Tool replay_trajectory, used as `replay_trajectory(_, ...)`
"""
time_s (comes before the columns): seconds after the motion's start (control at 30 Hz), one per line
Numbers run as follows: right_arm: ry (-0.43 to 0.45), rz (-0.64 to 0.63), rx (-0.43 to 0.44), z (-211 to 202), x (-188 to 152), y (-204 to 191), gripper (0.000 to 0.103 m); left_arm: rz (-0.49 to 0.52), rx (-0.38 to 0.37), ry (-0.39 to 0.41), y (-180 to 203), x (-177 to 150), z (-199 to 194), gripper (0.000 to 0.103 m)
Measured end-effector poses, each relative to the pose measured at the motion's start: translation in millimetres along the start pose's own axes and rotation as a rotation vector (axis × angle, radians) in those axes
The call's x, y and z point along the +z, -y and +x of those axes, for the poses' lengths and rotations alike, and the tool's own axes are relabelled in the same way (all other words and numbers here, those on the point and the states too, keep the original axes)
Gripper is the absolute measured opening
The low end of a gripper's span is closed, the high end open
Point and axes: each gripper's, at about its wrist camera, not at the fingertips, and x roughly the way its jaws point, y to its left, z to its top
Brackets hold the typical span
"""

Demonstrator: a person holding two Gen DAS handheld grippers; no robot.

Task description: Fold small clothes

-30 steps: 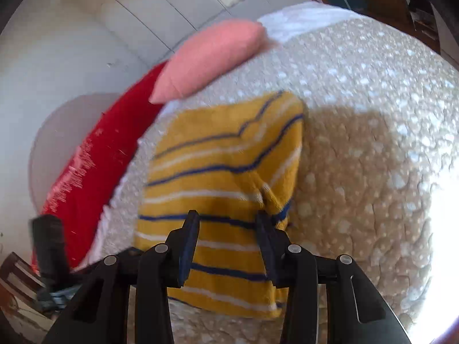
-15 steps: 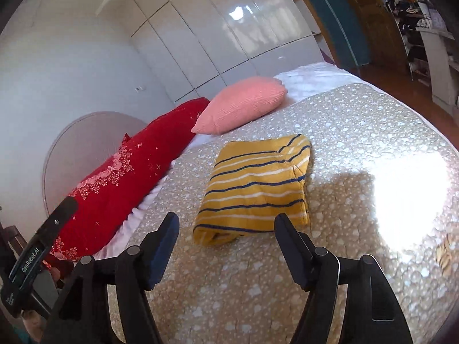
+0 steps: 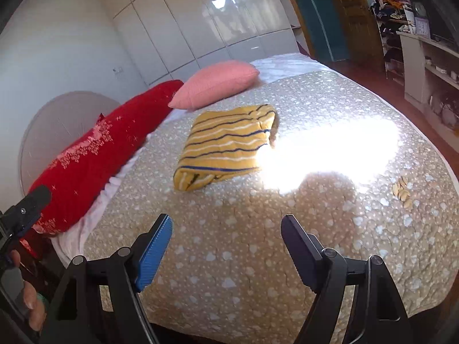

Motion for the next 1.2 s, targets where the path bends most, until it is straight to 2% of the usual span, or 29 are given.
replay_trajectory(0.1,-0.015,-0.005,0.002,1.2,-7.0,-4.4,0.084,-0.031,-0.019,-0.017,-6.2,-5.2,0.1,0.103)
replay_trajectory(0.37,-0.089,-0.05,-0.008,20.9,-18.3,-25.0,0.085,-0.057,0.004,-0.04,-15.1,-11.3,3.1,0.103)
replay_trajectory(0.77,-0.129,-0.075,-0.029,31.5,-28.1,-33.0,0.087,-0.061,0.043,-0.021,-20.3,-13.5,-0.4,0.103)
replay_trajectory(1.2,-0.17,-0.142,-0.058,44.4,-42.0,-56.1,0.088,-0.154,0.028,-0.056,-53.6,-22.0,10.5,0.103)
